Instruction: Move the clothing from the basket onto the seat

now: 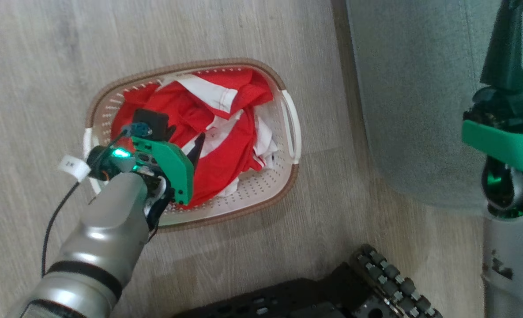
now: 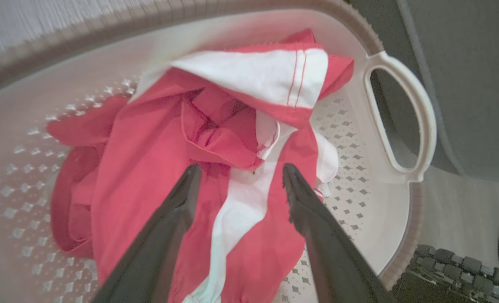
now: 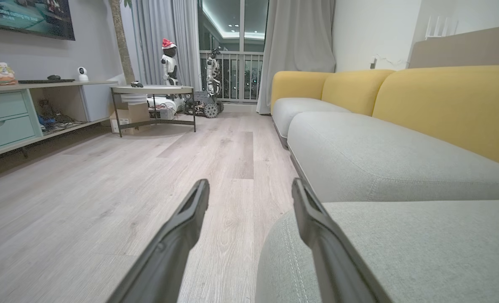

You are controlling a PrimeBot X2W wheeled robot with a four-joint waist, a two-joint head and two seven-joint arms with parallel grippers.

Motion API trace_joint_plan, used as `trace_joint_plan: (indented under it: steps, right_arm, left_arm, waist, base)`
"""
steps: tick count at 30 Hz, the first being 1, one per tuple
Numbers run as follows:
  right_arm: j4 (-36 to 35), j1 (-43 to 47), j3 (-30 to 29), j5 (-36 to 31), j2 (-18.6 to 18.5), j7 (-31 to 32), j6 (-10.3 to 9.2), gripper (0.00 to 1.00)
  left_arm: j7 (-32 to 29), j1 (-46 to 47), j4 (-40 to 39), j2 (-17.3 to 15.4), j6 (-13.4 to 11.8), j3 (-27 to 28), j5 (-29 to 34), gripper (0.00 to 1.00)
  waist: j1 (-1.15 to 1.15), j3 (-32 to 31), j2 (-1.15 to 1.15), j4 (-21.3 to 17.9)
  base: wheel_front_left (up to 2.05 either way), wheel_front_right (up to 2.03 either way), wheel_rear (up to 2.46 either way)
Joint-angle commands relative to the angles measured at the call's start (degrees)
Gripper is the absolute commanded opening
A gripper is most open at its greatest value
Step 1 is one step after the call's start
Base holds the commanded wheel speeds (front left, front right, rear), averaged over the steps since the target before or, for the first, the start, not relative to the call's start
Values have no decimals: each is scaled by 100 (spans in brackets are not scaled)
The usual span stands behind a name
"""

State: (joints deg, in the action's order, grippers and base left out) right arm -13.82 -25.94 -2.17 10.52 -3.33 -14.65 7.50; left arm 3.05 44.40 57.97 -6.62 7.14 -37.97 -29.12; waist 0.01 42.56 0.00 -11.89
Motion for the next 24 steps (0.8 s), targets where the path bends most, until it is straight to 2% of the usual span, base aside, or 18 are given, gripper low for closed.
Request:
trace_joint_plan:
  steps: [1,11,24]
  right_arm:
    - [-251,5,53,43,45,-35,-1,100]
    - [-518,-363,76,79,45,-35,-1,100]
    - [-628,-632,177,106,45,-35,-1,100]
  left_arm:
    - [-17,60,22,-104,35,59,-36,100]
    - [-517,600,646,-148,35,-554,-222,100]
    - [-1020,894,914,-201,35,-1418,-388,100]
  waist:
    - [-1,170,0,-104]
    - [-1,800,0,-260]
    - [-1,1126,0,-407]
  base:
    - [0,0,0]
    - [0,0,0]
    - [0,0,0]
